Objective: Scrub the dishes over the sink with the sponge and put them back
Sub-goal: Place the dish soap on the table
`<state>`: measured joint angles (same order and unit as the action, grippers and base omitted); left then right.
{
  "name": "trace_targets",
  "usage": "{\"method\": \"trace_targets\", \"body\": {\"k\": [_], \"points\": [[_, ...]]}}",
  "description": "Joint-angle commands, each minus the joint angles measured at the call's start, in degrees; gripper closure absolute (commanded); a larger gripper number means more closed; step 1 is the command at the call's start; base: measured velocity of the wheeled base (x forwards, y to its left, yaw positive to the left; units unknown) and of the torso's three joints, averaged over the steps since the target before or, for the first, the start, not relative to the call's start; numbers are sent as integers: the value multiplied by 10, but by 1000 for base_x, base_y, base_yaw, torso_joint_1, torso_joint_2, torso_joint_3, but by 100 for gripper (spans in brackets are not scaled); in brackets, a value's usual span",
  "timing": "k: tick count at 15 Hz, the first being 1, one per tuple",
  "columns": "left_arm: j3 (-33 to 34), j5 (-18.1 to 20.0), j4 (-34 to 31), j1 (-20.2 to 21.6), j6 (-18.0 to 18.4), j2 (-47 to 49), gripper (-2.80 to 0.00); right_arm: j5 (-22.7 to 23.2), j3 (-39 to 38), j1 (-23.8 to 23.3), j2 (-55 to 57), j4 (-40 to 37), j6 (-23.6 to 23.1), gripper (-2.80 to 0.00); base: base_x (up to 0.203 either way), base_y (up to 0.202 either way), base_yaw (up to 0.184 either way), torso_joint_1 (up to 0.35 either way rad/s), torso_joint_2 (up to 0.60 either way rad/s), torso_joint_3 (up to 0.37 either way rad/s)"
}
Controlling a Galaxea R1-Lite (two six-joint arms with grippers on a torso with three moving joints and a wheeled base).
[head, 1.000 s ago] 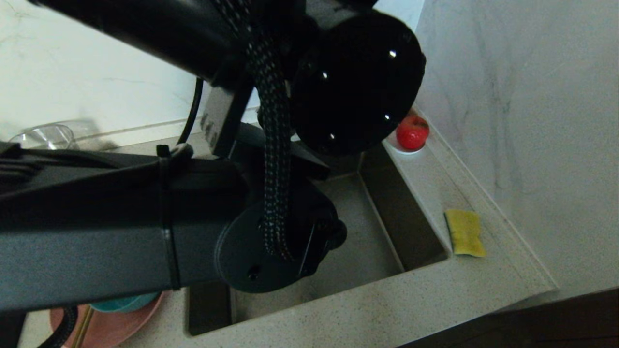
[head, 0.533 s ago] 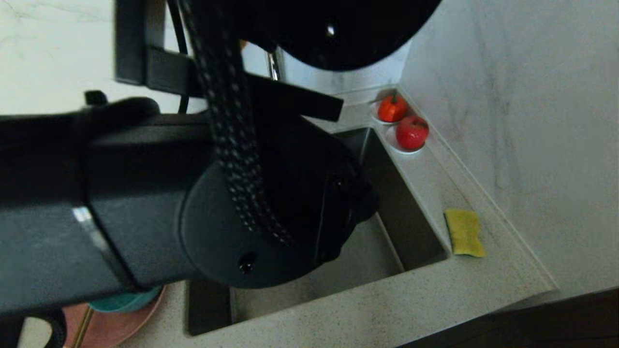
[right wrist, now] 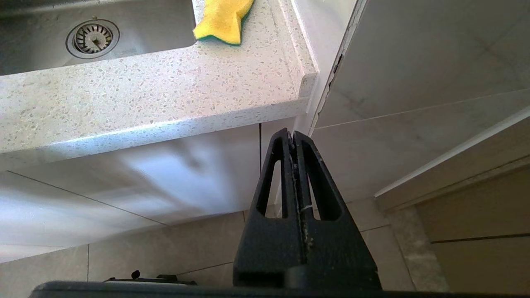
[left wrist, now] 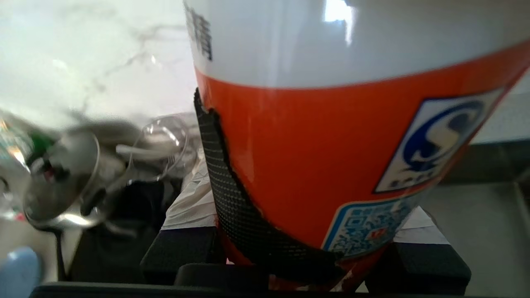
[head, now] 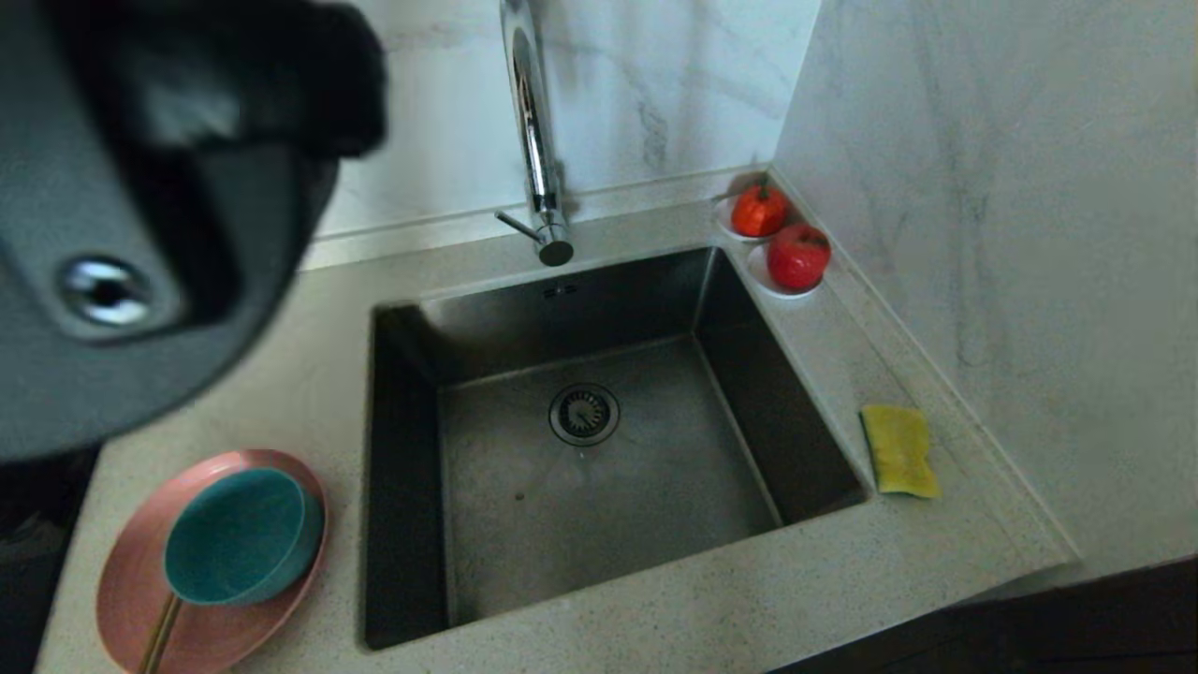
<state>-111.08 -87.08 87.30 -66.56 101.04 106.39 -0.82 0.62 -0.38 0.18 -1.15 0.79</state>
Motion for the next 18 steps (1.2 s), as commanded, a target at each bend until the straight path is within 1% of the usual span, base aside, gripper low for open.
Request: {"method": "trace_targets", "body": {"k": [1,3,9,10,12,13,15,16,18], "points": [[0,-6,4,2,6,-48,0,0,0,0,0,0,0,0,0,0,0,0,0,0],[1,-6,4,6,6,-62,0,0,0,0,0,0,0,0,0,0,0,0,0,0],[1,-6,4,11,7,-49,0,0,0,0,0,0,0,0,0,0,0,0,0,0],[1,-6,4,24,7,-47,0,0,0,0,0,0,0,0,0,0,0,0,0,0],[1,-6,4,70,8,-48,0,0,0,0,0,0,0,0,0,0,0,0,0,0],[1,-6,4,86,15,-50,0,0,0,0,0,0,0,0,0,0,0,0,0,0],[9,-6,4,87,46,-60,0,0,0,0,0,0,0,0,0,0,0,0,0,0],[13,-6,4,88,69,-67,0,0,0,0,0,0,0,0,0,0,0,0,0,0],[10,-6,4,90,94,-71,0,0,0,0,0,0,0,0,0,0,0,0,0,0]]}}
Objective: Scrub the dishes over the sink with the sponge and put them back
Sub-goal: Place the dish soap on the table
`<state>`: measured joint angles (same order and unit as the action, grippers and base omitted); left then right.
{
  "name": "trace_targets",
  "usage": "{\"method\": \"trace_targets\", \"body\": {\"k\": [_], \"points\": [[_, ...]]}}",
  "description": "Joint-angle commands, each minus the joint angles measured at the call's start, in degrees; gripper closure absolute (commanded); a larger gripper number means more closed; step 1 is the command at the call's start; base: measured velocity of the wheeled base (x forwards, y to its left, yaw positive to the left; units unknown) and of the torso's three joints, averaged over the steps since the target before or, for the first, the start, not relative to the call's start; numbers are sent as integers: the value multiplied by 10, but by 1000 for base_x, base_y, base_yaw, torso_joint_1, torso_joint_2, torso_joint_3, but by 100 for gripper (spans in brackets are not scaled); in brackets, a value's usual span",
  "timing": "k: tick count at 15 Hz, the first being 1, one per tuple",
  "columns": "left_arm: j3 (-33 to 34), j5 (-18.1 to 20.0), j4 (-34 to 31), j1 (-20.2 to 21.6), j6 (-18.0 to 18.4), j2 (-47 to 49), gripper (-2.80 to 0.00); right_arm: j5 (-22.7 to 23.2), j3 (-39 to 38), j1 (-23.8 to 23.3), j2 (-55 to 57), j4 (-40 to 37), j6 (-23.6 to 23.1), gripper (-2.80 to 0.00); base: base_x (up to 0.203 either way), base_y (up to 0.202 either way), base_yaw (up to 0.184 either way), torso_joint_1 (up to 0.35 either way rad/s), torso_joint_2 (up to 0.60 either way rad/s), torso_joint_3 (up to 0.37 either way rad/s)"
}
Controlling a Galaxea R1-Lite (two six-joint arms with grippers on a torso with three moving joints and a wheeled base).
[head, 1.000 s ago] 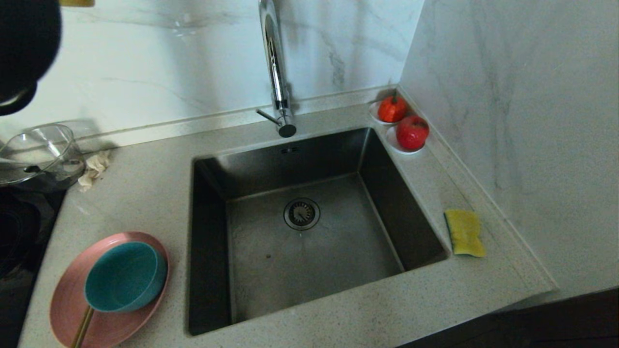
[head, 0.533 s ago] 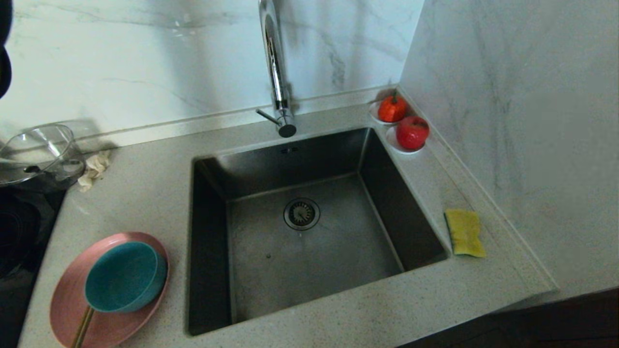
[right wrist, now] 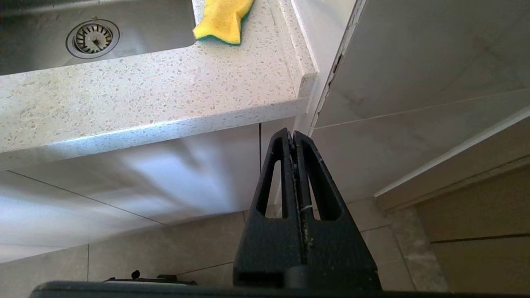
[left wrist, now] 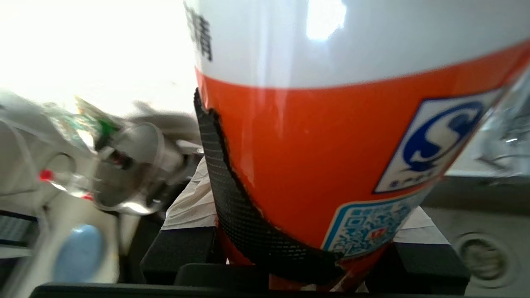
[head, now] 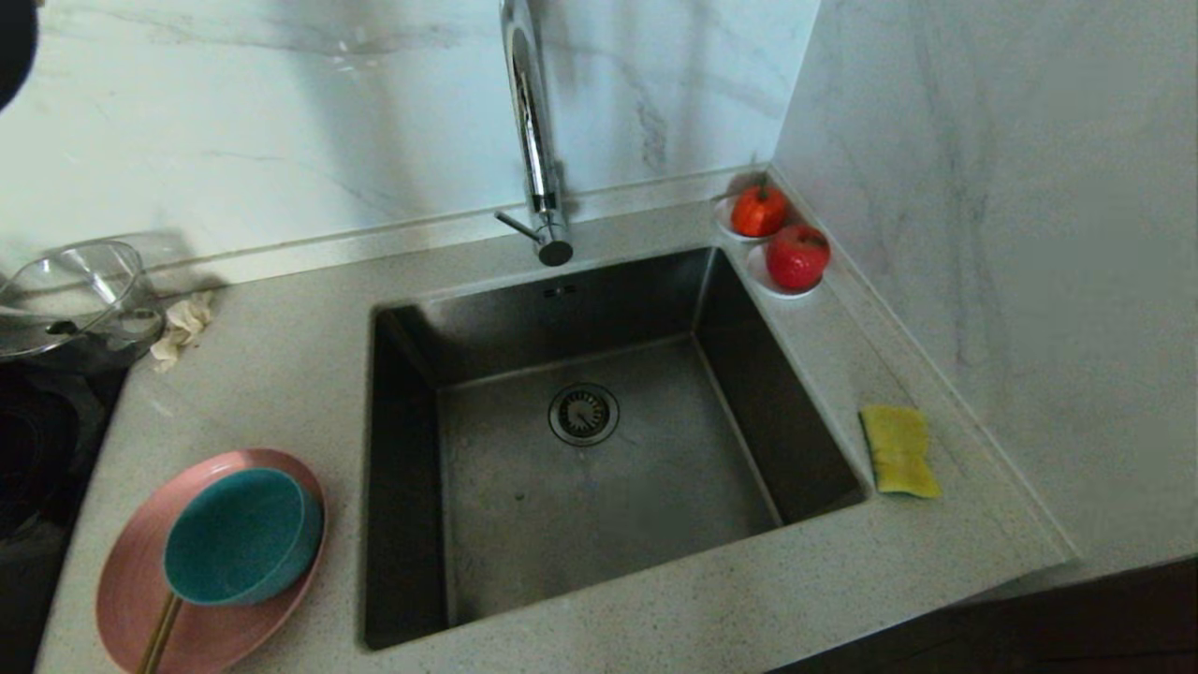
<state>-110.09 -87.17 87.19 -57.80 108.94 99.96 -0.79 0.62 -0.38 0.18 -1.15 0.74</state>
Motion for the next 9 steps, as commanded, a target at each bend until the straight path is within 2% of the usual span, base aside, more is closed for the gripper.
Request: {"method": "trace_targets", "body": {"k": [1,3,4,6,9], "points": [[1,-5,5,2,26,-14,0,0,0,0,0,0,0,0,0,0,0,0,0,0],[-5,-5,5,3,64,-22,0,0,0,0,0,0,0,0,0,0,0,0,0,0],[-6,-5,-10,2,69,-27,0,0,0,0,0,0,0,0,0,0,0,0,0,0],[-6,-5,-47,2,70,-34,0,0,0,0,0,0,0,0,0,0,0,0,0,0],[-6,-5,-44,6,68,-31,0,0,0,0,0,0,0,0,0,0,0,0,0,0]]}}
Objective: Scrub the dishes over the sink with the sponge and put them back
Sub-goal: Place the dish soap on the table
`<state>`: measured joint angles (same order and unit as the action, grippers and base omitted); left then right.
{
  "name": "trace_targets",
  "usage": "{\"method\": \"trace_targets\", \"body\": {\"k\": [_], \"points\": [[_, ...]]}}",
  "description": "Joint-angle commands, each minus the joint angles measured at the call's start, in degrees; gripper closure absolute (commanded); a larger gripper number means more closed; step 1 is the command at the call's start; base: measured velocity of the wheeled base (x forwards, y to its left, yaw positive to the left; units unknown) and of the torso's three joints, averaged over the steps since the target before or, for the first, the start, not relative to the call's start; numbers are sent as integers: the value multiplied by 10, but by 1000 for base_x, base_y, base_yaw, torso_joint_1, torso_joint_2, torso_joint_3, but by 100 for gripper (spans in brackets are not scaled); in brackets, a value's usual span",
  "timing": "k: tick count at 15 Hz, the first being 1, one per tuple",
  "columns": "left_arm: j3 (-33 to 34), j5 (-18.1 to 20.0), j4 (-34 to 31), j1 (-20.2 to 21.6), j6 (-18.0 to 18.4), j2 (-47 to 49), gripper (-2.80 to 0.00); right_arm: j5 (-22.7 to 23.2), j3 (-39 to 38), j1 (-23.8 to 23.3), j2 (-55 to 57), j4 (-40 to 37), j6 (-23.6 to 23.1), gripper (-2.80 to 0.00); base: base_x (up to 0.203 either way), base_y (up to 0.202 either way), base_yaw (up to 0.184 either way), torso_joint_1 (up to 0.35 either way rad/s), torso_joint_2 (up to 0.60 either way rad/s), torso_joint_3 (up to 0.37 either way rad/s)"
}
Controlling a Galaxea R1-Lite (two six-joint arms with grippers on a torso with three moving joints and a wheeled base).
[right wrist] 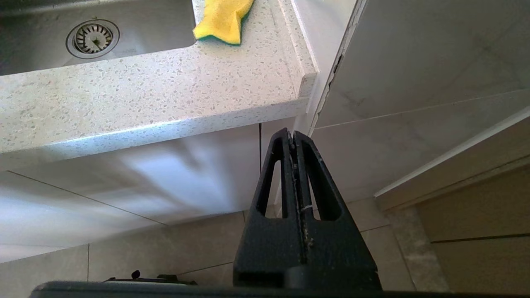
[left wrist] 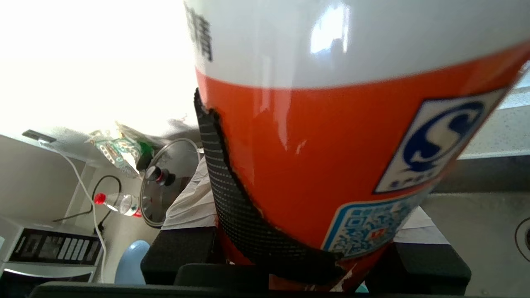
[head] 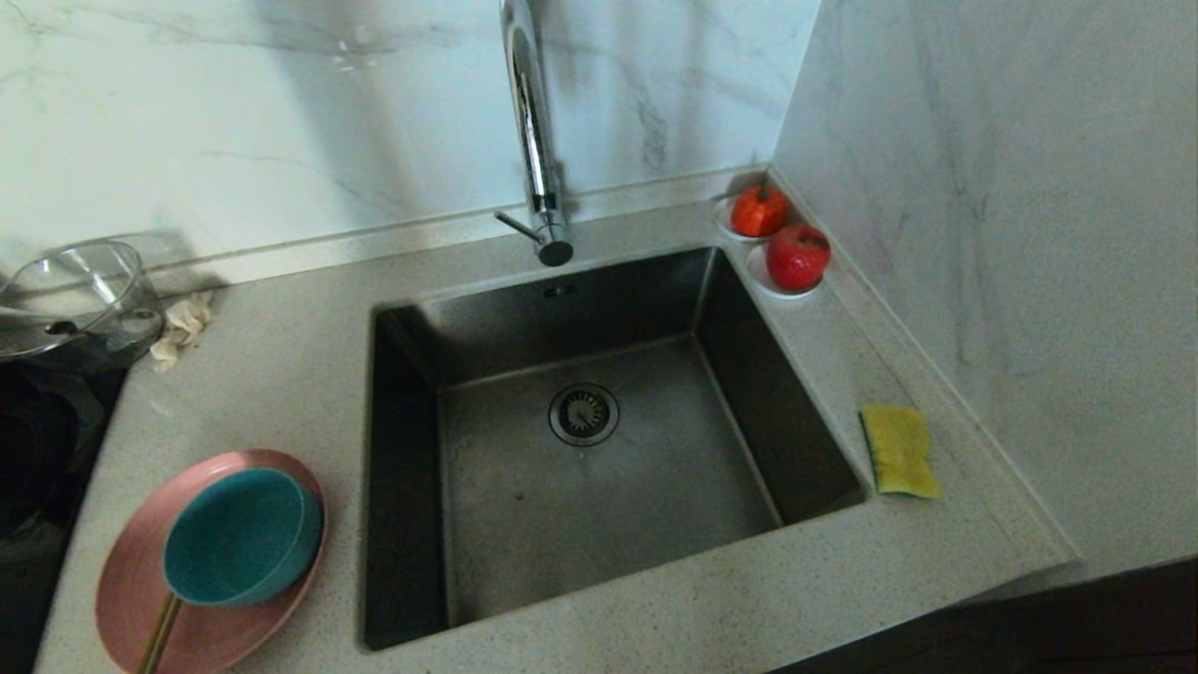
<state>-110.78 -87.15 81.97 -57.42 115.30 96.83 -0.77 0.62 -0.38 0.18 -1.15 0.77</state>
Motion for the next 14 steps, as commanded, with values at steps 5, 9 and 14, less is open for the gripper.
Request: {"method": "trace_targets", "body": {"k": [5,9,14], "points": [[1,118,56,7,-31,10,0,0,0,0,0,0,0,0,0,0,0,0,0,0],[1,134,8,8,-47,11,0,0,0,0,0,0,0,0,0,0,0,0,0,0],[0,156,-134,7,-67,0,0,0,0,0,0,0,0,0,0,0,0,0,0,0]]}}
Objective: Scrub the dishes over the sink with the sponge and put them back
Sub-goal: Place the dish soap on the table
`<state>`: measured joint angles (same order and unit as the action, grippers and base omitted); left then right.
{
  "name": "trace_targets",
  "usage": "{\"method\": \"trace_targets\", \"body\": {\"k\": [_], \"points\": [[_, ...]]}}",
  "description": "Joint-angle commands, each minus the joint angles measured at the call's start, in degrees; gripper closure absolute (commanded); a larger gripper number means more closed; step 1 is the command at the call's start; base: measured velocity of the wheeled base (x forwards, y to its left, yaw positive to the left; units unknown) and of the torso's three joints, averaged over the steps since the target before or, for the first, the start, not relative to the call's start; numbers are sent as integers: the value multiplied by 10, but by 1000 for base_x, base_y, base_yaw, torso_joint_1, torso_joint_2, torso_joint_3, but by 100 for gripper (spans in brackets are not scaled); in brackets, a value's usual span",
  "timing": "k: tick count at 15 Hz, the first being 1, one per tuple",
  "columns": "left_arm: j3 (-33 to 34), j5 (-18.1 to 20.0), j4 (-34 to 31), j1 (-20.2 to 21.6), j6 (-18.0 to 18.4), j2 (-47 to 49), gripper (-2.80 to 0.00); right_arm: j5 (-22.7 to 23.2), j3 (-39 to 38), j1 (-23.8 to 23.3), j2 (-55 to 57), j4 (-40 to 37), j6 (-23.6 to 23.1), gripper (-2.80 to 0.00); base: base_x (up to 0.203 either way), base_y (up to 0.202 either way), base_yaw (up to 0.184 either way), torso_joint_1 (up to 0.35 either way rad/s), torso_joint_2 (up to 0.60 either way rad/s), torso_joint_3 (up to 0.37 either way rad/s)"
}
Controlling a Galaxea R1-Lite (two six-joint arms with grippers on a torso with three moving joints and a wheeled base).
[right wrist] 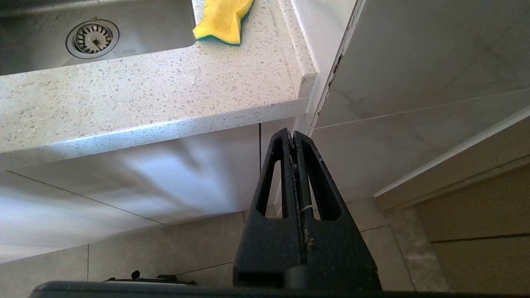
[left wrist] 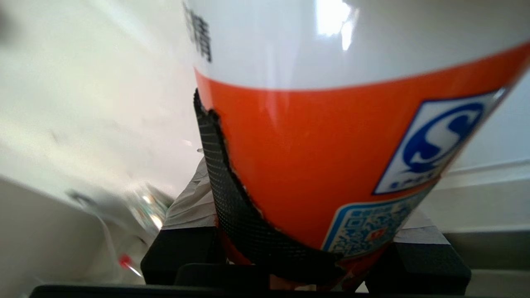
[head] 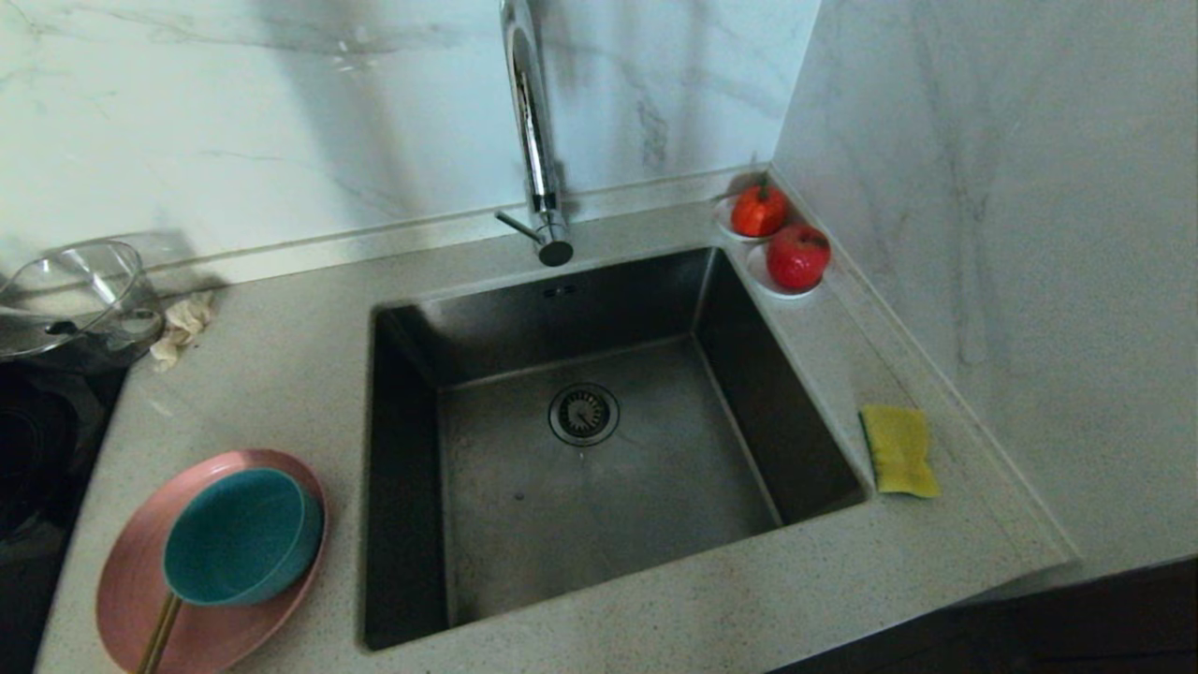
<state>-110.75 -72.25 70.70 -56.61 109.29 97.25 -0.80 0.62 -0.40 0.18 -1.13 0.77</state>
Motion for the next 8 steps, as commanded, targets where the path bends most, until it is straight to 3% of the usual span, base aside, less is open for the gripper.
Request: {"method": "trace_targets", "body": {"k": [1,6,8], "points": [[0,15,-30,-1,-25,-4,0,0,0,0,0,0,0,0,0,0,0,0,0,0],[0,19,-62,-3,-118,-6,0,0,0,1,0,0,0,0,0,0,0,0,0,0],[0,63,-105,-8,-172,-17,0,0,0,1,0,0,0,0,0,0,0,0,0,0]]}}
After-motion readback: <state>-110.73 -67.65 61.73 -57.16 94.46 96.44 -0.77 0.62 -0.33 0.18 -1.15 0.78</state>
